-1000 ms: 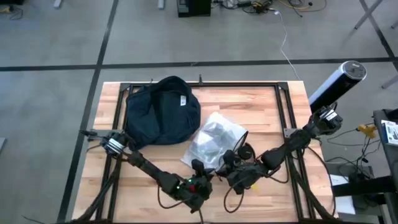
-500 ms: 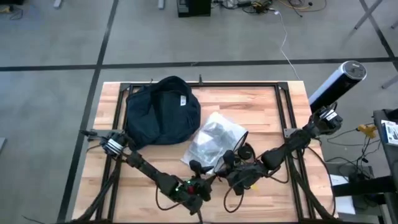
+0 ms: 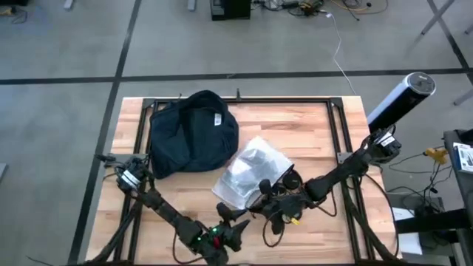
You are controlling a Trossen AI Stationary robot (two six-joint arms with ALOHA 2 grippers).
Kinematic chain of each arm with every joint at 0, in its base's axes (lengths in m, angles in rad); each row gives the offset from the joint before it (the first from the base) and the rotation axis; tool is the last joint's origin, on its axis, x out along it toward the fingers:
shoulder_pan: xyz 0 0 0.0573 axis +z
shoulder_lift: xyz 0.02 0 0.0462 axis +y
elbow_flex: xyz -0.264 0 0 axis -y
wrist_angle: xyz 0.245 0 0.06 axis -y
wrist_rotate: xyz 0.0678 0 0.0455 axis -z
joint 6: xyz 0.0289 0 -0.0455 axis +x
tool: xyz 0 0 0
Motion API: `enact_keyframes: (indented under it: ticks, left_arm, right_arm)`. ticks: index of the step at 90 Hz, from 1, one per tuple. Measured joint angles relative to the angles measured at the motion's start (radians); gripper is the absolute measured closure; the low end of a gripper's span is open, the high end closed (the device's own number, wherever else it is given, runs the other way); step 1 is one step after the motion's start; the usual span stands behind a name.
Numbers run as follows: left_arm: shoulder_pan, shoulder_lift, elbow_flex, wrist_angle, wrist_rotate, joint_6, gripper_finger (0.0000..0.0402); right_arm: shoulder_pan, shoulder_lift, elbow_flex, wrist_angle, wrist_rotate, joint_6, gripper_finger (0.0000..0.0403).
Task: Unpack backpack
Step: Close the white zipper pouch
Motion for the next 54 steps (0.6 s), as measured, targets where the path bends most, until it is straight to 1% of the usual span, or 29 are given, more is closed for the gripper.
enact_keyframes:
  ticks: [11, 22, 39, 54]
  left_arm:
    - [-0.001, 0.001, 0.000, -0.091, -0.006, -0.055, 0.0194]
    - [-0.001, 0.002, -0.001, -0.188, -0.074, -0.148, 0.0203]
    - [0.019, 0.002, -0.001, -0.195, -0.089, -0.168, 0.0216]
    - [0.039, 0.003, -0.002, -0.197, -0.119, -0.163, 0.0230]
  right_arm:
    - [-0.025, 0.000, 0.005, 0.028, -0.001, 0.001, 0.0403]
    - [-0.028, 0.000, 0.017, 0.023, -0.001, -0.010, 0.0403]
    - [-0.023, 0.000, 0.034, 0.020, -0.006, -0.025, 0.0403]
    - [-0.013, 0.000, 0.044, 0.023, -0.041, -0.027, 0.0403]
